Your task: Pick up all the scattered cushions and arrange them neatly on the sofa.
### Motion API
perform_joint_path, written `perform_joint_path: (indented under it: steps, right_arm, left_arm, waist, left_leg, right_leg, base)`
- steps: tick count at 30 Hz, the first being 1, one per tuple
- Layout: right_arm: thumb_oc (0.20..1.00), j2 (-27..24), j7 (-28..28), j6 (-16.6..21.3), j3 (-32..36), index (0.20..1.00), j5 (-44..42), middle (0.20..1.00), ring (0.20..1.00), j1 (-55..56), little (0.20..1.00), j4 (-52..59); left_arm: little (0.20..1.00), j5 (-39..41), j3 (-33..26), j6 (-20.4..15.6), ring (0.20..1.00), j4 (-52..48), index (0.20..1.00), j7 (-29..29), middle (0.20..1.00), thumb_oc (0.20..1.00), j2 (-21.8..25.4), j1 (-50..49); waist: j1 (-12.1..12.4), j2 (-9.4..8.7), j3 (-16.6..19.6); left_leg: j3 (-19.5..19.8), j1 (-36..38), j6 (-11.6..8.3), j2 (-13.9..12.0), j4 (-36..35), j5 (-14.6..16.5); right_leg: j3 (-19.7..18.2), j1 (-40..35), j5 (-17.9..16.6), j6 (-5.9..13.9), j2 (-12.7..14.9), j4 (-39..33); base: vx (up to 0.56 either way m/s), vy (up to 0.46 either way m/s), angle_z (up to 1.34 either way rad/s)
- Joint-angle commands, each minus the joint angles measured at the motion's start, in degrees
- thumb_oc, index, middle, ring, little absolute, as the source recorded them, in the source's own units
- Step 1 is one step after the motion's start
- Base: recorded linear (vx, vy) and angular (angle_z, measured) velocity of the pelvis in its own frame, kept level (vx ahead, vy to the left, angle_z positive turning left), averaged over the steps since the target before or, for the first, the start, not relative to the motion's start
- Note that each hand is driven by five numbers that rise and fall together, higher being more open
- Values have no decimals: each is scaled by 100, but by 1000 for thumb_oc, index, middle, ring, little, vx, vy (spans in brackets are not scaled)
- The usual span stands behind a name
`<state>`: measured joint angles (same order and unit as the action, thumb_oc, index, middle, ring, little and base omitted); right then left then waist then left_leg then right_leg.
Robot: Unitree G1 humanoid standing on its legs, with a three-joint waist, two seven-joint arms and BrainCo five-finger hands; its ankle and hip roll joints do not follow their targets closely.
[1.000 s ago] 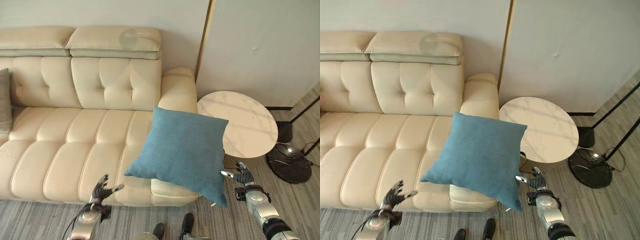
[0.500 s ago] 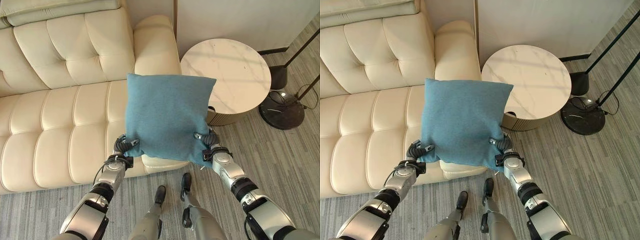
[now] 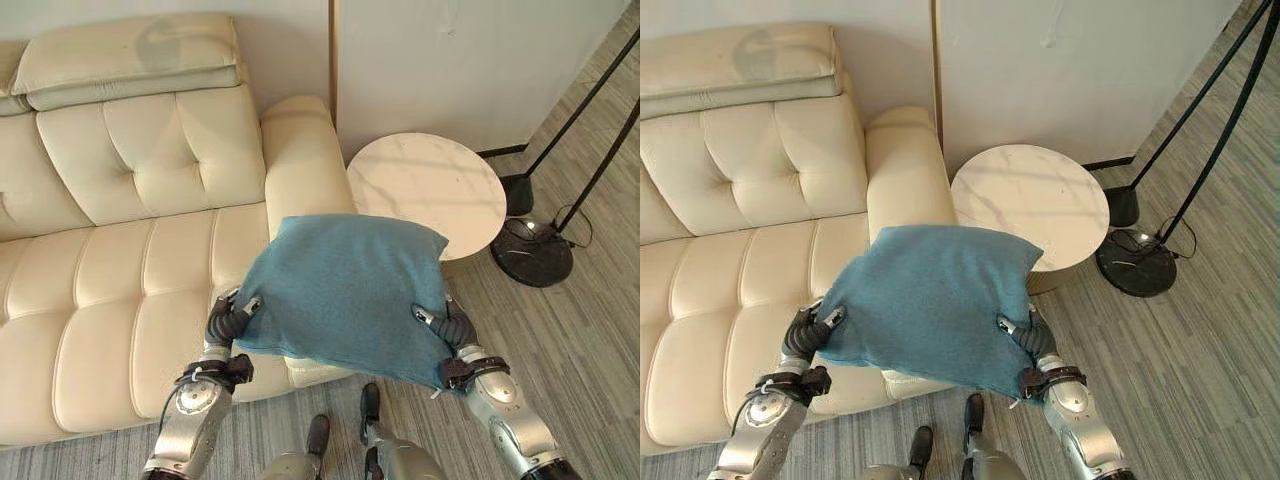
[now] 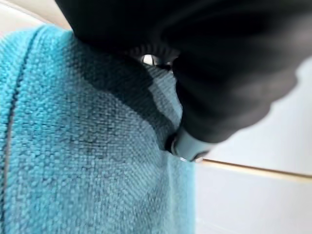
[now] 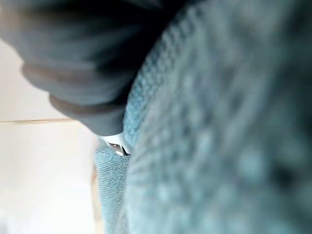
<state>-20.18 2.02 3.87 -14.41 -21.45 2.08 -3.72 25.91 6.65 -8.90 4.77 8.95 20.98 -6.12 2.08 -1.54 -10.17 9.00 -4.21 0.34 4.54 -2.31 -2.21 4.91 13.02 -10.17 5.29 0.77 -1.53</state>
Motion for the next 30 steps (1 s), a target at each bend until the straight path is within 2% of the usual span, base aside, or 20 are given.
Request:
perform_joint_path:
  steps: [1,2,3,5,8,9,10,11,13,15,19,26,28,30]
  right_arm:
    - [200,279,-514,697,59,200,-122,200,200,-254,200,910]
    - [200,296,-501,751,65,200,-68,200,200,-203,200,960]
    - [200,309,-506,726,80,200,-6,200,200,-183,200,1039]
    - [200,323,-418,777,-2,200,-49,200,200,-329,200,867]
    - [200,275,-303,814,14,200,-8,200,200,-425,200,821]
    - [200,174,-164,775,72,200,117,200,200,-535,200,712]
    - [200,133,-132,765,86,200,171,200,200,-557,200,664]
    - [200,99,-80,750,121,200,222,200,200,-557,200,596]
    - [200,79,-36,715,145,200,267,200,200,-495,200,505]
    - [200,50,3,697,198,200,337,200,200,-374,200,326]
    - [200,114,60,630,268,200,423,200,200,-431,200,-31]
    - [200,311,-1,553,256,200,385,200,200,-478,200,-153]
    - [200,376,-72,536,240,200,406,200,200,-447,200,-134]
    - [200,423,-139,525,260,200,421,200,200,-395,200,-72]
  left_arm:
    - [200,110,-18,-604,200,-573,200,-388,200,200,112,198]
    - [200,77,-39,-608,200,-604,200,-361,200,200,122,104]
    - [200,111,-67,-606,200,-755,200,-350,200,200,87,3]
    - [200,140,-125,-665,200,-836,200,-348,200,200,41,-31]
    - [200,279,-57,-701,200,-840,200,-318,200,200,-103,-7]
    - [200,312,30,-710,200,-766,200,-344,200,200,-180,84]
    - [200,305,109,-697,200,-703,200,-336,200,200,-236,137]
    - [200,311,183,-693,200,-641,200,-339,200,200,-301,199]
    - [200,308,269,-683,200,-637,200,-402,200,200,-309,228]
    - [200,428,424,-629,200,-556,200,-483,200,200,-324,319]
    - [200,363,474,-560,200,-432,200,-440,200,200,-266,345]
    - [200,236,303,-447,200,-471,200,-463,200,200,-114,186]
    - [200,217,221,-425,200,-481,200,-469,200,200,-60,143]
    - [200,204,123,-401,200,-534,200,-459,200,200,11,112]
  waist:
    - [168,66,469]
    - [239,43,524]
    - [310,23,564]
    - [461,-16,596]
    - [463,46,521]
    - [448,137,410]
    - [390,162,386]
    - [317,164,365]
    - [207,103,393]
    - [-4,41,465]
    - [-69,-7,607]
    - [73,-132,597]
    - [135,-160,606]
    - [167,-171,578]
  left_leg:
    - [176,-340,-107,94,344,248]
    - [224,-385,-143,139,359,210]
    - [306,-419,-193,179,320,122]
    - [415,-601,-342,269,240,-69]
    - [484,-877,-463,372,228,-226]
    - [404,-1233,-599,477,351,-330]
    - [237,-1324,-598,489,459,-301]
    - [-113,-1282,-526,417,564,-184]
    - [-640,-1104,-374,209,713,86]
    - [-965,-677,-336,-83,767,365]
    - [-1086,-472,-348,-150,508,336]
    - [-1054,-543,-241,-74,895,599]
    - [-1031,-545,-166,-53,993,711]
    - [-985,-520,-87,-19,1099,819]
  right_leg:
    - [-237,-610,1276,322,154,1218]
    - [-228,-862,1286,331,192,1145]
    - [-187,-998,1413,259,202,1005]
    - [40,-1206,1580,229,196,509]
    - [9,-1098,1622,160,93,226]
    - [-3,-965,1583,136,35,96]
    - [33,-921,1534,137,45,80]
    - [142,-887,1454,155,95,83]
    - [460,-864,1268,207,255,25]
    - [908,-951,1169,203,451,9]
    - [1123,-1136,1101,253,468,-154]
    - [1116,-1378,1176,304,636,-26]
    - [1056,-1359,1238,330,742,223]
    - [910,-1214,1274,307,883,766]
  base:
    - [-160,-130,86]
    - [-60,-119,90]
    - [-113,-133,81]
    - [-198,-107,56]
    - [-265,-50,93]
    - [-278,4,47]
    - [-326,20,44]
    - [-163,28,73]
    - [-115,44,112]
    - [-50,88,105]
    - [27,82,81]
    - [49,110,7]
    - [69,153,4]
    - [65,188,-3]
